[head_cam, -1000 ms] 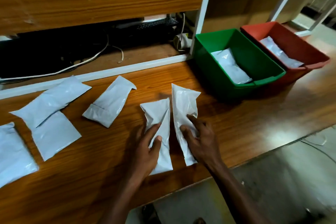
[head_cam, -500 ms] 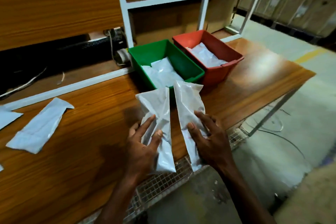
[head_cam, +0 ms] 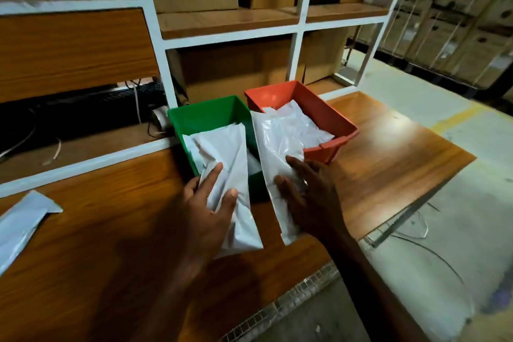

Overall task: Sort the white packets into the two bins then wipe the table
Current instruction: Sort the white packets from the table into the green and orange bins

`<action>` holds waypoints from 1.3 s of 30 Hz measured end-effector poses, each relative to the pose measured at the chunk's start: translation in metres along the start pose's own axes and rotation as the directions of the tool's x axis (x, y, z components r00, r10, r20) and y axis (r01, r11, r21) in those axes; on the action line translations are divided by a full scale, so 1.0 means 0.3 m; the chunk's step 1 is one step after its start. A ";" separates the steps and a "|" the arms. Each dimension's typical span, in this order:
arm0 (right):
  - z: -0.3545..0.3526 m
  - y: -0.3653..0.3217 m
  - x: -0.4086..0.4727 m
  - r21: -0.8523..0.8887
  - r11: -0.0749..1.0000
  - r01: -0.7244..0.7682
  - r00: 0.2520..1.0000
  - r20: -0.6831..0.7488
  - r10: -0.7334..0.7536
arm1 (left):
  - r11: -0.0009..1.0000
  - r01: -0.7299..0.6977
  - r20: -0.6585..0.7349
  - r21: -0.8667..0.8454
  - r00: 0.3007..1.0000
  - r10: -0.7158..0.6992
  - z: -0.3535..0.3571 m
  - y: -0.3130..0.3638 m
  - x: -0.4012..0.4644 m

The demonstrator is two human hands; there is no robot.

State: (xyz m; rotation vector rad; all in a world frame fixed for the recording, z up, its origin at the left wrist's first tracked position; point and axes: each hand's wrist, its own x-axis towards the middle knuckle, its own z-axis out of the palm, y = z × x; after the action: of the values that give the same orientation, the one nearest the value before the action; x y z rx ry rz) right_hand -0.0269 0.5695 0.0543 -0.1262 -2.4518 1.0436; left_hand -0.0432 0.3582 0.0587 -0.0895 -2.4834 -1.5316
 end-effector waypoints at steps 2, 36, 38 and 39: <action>0.010 -0.008 0.089 -0.044 0.999 0.013 0.999 0.036 -0.012 | 1.000 0.005 -0.051 0.006 0.999 -0.004 0.017 0.011 0.070; 0.563 0.094 0.638 -0.501 0.736 0.455 0.618 0.773 0.144 | 0.572 0.234 0.152 0.786 0.823 -0.547 0.348 -0.249 0.654; 0.564 0.095 0.642 -0.474 0.705 0.528 0.577 0.809 0.113 | 0.535 0.224 0.144 0.815 0.816 -0.560 0.362 -0.252 0.649; 0.562 0.096 0.642 -0.462 0.699 0.546 0.565 0.819 0.100 | 0.512 0.213 0.128 0.832 0.825 -0.551 0.369 -0.256 0.645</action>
State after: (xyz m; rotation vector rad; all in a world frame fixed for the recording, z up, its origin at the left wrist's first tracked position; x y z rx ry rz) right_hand -0.2769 0.5291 0.0069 0.6040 -3.4344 -0.1016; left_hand -0.2617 0.4092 -0.0138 0.4008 -3.4500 -0.3165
